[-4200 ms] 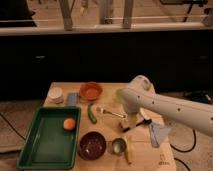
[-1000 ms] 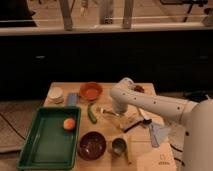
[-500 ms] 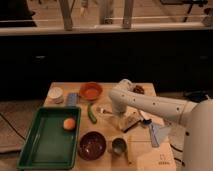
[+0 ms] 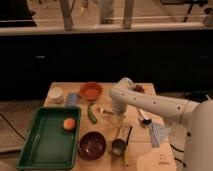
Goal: Place fork in purple bowl
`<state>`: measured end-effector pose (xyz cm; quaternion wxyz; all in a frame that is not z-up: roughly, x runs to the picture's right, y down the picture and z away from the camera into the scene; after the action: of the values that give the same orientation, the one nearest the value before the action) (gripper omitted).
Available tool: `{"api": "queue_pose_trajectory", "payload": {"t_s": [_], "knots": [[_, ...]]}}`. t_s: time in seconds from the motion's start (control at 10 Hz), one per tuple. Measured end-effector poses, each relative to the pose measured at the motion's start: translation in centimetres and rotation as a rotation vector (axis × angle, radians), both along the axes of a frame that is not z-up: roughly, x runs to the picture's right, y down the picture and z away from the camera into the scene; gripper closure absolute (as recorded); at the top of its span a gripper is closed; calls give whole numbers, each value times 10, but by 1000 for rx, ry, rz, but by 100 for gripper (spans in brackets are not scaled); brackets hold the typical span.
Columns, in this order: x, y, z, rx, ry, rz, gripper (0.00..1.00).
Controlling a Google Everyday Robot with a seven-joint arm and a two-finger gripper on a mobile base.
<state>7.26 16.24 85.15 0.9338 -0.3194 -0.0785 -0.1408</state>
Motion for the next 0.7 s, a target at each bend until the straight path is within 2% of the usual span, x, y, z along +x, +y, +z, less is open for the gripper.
{"api": "queue_pose_trajectory", "payload": {"t_s": [0.2, 0.7], "knots": [[-4, -10, -6, -2, -20, 3, 20], [-14, -7, 7, -25, -49, 15, 20]]}}
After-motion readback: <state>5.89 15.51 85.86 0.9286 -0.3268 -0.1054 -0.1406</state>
